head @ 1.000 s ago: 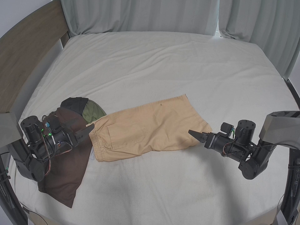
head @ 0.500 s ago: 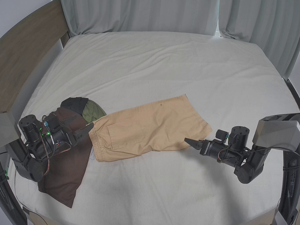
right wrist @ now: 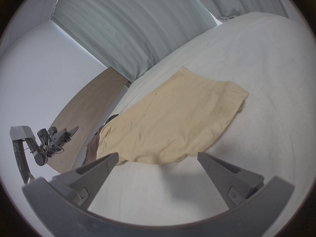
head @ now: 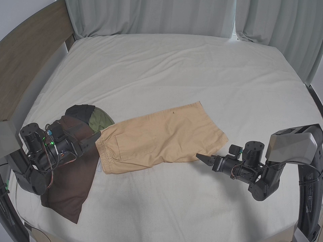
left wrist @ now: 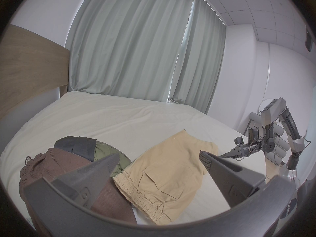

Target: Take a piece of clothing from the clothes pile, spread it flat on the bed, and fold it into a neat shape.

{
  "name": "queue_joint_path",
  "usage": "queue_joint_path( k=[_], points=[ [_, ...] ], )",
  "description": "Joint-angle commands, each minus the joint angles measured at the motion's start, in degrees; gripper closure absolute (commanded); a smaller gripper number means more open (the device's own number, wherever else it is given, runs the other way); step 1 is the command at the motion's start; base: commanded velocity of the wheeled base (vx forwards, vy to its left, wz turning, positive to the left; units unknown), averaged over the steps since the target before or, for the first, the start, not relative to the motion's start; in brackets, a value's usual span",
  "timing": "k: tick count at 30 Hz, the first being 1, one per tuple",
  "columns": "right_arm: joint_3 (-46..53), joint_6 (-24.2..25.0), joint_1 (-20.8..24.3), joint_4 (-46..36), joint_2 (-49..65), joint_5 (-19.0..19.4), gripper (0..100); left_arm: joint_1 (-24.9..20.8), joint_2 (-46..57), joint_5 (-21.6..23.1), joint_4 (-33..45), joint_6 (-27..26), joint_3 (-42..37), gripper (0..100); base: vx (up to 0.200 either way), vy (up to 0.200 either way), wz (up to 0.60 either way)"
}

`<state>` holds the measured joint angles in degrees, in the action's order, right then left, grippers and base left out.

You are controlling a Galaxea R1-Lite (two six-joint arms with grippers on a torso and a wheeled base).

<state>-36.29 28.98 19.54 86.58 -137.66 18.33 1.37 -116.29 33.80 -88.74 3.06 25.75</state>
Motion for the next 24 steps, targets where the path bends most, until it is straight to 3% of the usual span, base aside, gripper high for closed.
queue_joint_path(
  k=[1,20,24],
  points=[
    [-0.18,0.03,0.15,-0.01,-1.3,0.12,0,0.13,-0.08,0.03,-0.03,0.02,0.18,0,0.0,0.0,0.0],
    [-5.37,2.93,0.76,0.08,-7.71,-0.4,0,0.22,-0.17,0.03,-0.03,0.1,0.36,0,0.0,0.0,0.0],
    [-7.74,6.71,1.99,0.26,-8.59,-1.46,0,0.22,-0.17,0.03,-0.03,0.1,0.36,0,0.0,0.0,0.0]
  ],
)
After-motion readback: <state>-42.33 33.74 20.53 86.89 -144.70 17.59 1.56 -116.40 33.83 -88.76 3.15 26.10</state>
